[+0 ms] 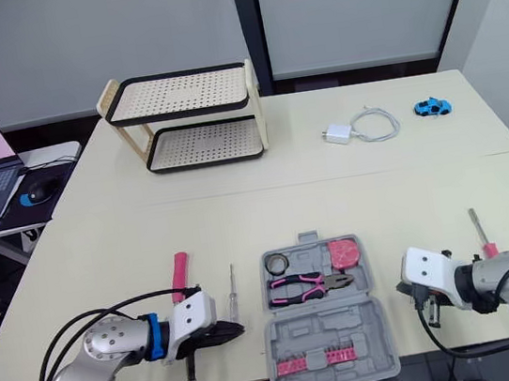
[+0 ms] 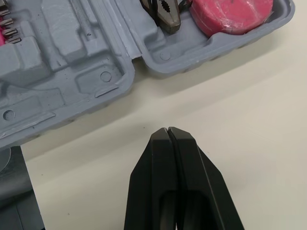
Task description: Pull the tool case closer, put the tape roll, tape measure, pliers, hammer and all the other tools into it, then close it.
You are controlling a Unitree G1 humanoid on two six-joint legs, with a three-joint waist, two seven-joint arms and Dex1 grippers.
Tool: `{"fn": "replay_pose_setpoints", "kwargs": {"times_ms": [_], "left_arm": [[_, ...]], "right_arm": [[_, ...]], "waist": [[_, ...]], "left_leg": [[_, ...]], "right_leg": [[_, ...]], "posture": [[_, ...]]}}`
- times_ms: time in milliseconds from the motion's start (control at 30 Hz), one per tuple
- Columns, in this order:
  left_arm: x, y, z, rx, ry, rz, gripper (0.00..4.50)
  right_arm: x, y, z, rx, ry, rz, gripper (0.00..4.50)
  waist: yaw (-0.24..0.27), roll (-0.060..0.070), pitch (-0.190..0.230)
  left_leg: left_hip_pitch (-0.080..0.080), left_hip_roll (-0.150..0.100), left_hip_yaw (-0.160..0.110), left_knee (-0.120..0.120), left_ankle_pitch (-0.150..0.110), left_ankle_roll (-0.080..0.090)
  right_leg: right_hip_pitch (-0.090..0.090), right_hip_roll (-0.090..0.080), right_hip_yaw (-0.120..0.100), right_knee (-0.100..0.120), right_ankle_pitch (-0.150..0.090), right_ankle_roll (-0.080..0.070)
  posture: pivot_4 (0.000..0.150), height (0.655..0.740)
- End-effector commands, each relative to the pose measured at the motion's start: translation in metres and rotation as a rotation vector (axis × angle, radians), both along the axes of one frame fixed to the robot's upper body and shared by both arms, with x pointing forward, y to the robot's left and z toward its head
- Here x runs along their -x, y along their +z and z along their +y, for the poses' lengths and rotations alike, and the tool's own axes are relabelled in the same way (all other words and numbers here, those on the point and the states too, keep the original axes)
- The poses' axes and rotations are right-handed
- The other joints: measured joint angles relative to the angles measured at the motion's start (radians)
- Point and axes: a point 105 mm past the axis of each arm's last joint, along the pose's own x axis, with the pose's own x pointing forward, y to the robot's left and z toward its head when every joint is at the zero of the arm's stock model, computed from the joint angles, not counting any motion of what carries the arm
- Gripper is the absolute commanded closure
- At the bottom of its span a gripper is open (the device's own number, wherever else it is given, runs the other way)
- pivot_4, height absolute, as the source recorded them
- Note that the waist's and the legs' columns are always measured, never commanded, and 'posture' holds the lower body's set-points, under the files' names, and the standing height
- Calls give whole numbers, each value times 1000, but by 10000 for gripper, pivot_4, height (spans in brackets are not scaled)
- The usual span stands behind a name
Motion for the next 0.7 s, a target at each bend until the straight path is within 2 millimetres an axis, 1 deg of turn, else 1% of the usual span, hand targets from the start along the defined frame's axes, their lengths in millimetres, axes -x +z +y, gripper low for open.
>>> {"fn": "replay_pose_setpoints", "kwargs": {"times_ms": [33,133,333,533,700], "left_arm": [[-5,-3,-10,-3,-6,-18,44648],[-7,-5,-17,4,-11,-22,44648],[-13,-11,-21,-15,-26,-52,44648],[-19,-11,-31,3,-40,-82,44648],[-13,-8,-40,17,-87,-56,44648]], "right_arm": [[-2,1,5,1,27,-23,45000],[-1,-4,9,-7,35,-11,45000],[1,-9,19,-27,54,3,45000],[2,-14,25,-40,59,13,45000],[2,-14,31,-59,61,19,45000]], "waist": [[0,0,0],[-1,0,0],[0,0,0],[2,0,0],[1,0,0]], "left_leg": [[0,0,0,0,0,0],[0,0,0,0,0,0],[0,0,0,0,0,0],[0,-1,0,1,0,0],[0,0,-1,1,0,0]], "right_leg": [[0,0,0,0,0,0],[0,0,0,0,0,0],[0,0,0,0,0,0],[0,0,0,0,0,0],[0,0,0,0,0,0]], "posture": [[1500,7400],[1500,7400],[1500,7400],[1500,7400],[1500,7400]]}}
